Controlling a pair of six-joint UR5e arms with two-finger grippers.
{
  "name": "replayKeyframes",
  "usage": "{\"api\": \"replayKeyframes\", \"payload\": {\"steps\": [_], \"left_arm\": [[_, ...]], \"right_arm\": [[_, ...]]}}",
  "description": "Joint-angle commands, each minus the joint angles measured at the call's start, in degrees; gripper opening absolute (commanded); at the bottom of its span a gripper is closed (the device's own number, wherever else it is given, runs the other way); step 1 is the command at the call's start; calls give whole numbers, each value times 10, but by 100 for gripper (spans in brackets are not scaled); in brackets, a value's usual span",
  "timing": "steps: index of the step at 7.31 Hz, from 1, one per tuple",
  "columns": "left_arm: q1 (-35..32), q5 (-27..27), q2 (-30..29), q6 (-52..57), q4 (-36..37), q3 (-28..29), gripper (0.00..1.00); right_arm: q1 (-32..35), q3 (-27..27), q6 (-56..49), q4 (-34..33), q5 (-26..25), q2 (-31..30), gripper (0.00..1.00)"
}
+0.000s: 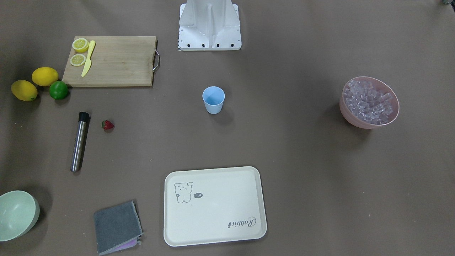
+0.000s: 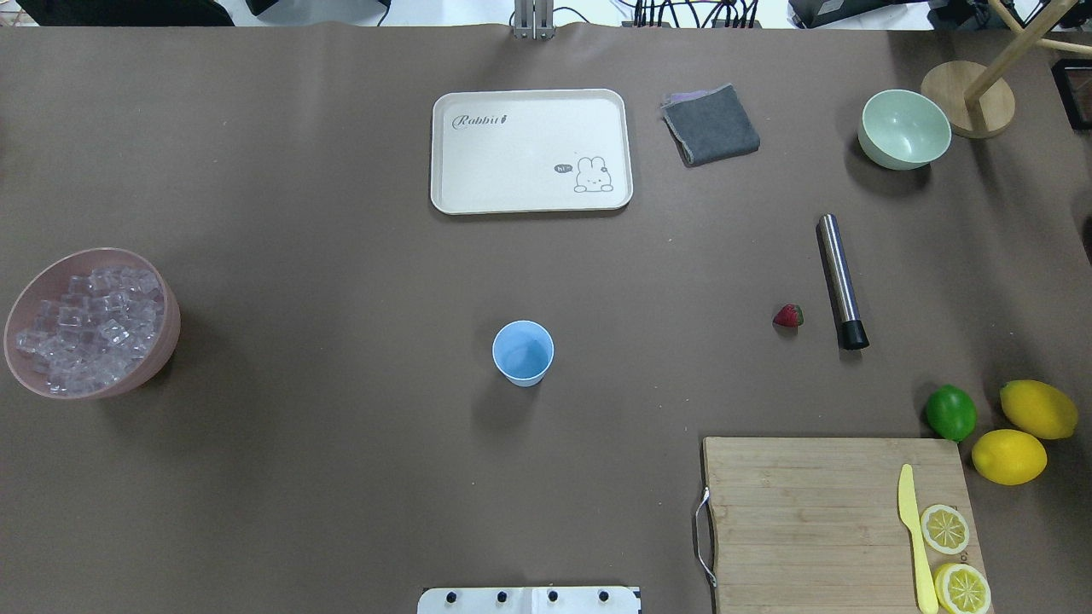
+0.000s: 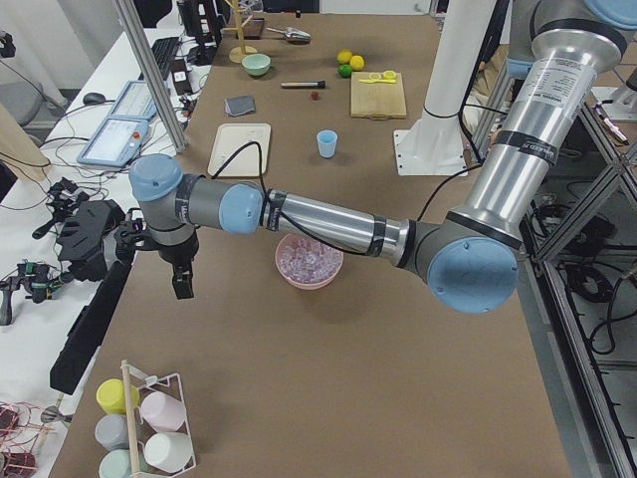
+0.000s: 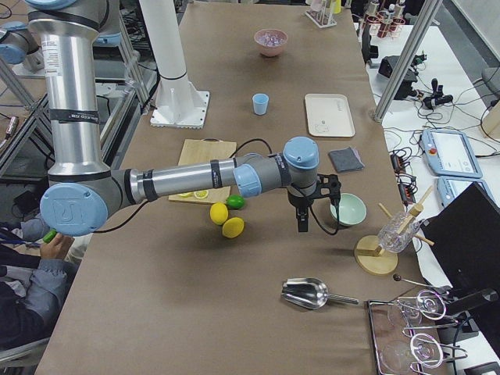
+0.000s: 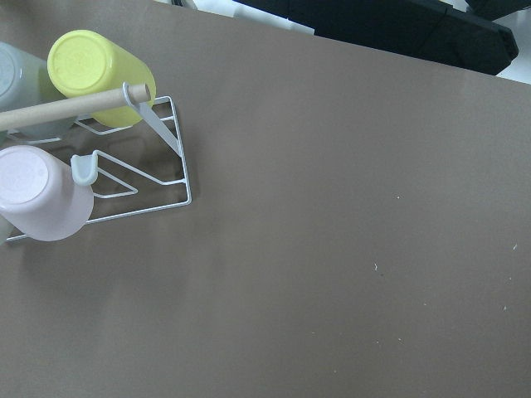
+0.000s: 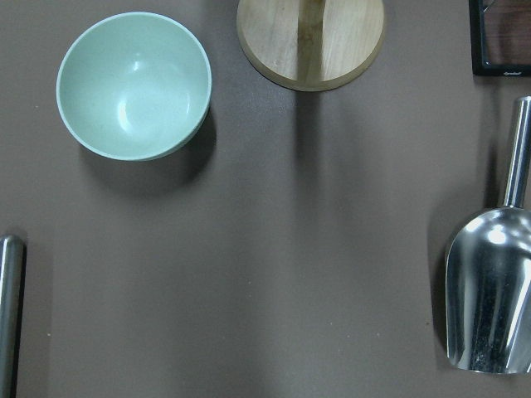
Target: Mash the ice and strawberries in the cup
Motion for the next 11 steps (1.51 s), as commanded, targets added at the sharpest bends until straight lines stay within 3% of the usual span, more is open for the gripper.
{"api": "replayKeyframes", "payload": {"steps": [1,4,5,6,11], "left_arm": [[0,-1,0,0,0,-2,98],[-4,-1,1,0,-3,-29,98],[-3,-2,10,19,-35,-40,98],[-3,-1,17,24,-65,-40,98],[-2,0,36,68,-66,-25,98]], "right_arm": [[0,0,0,0,0,0,100],[0,-1,-3,0,-1,6,100],[0,-1,-5,1,0,5,100],[0,-1,-5,1,-1,2,100],[0,-5,-6,16,-4,5,100]]}}
